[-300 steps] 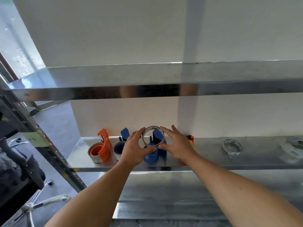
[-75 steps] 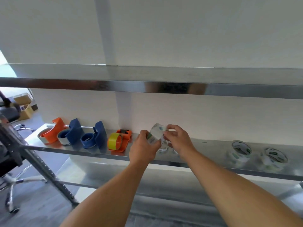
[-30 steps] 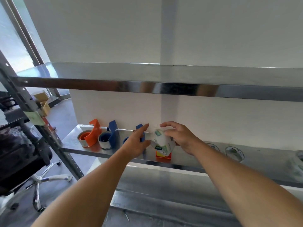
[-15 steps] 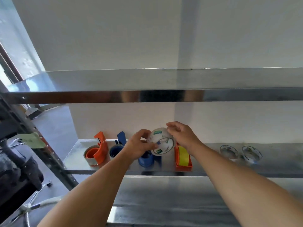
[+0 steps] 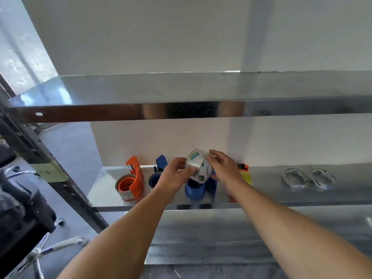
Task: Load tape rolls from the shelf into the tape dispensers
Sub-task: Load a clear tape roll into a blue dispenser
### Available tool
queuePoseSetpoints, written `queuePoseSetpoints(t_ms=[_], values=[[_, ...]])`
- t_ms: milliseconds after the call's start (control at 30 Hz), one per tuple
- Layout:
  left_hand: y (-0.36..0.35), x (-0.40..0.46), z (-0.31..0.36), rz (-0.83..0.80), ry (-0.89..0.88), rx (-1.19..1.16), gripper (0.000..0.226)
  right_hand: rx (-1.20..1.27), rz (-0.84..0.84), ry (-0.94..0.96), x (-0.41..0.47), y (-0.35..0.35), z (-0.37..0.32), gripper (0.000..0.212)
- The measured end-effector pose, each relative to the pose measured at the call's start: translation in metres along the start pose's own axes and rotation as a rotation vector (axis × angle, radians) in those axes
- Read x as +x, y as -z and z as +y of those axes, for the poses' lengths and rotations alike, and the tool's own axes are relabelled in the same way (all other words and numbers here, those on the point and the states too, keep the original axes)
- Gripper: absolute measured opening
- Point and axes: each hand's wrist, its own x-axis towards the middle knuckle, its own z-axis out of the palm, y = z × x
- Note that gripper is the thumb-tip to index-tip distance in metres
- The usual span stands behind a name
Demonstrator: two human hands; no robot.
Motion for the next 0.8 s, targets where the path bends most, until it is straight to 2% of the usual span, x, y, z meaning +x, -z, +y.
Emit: queuePoseSetpoints(t_ms=[100, 233, 367, 567, 667, 800], values=[[0.009, -0.001, -0.005, -0.071, 0.022, -0.053, 0.032, -0.031, -0.053, 0.011, 0.006, -0.003, -0.001, 0.033], [0.010, 0.000, -0.006, -0.030, 0.019, -0.073, 0.030, -0.072, -0.079, 0.033, 0.013, -0.009, -0.004, 0.036], [0.010, 0.003, -0.011, 0.083, -0.039, 0.172, 0.030, -0.211, -0.085, 0.072, 0.016, -0.010, 0.000, 0.040], [0.004, 0.011, -0.012, 0.134, -0.076, 0.497, 0.034, -0.387, 0.000, 0.084, 0.027, -0.004, 0.013, 0.033], [-0.003, 0.014, -0.014, 0.144, -0.065, 0.517, 0.034, -0.477, 0.008, 0.045, 0.030, 0.000, 0.024, 0.037], [-0.009, 0.017, -0.015, 0.168, 0.015, 0.496, 0.030, -0.474, 0.009, -0.076, 0.030, 0.004, 0.038, 0.043]])
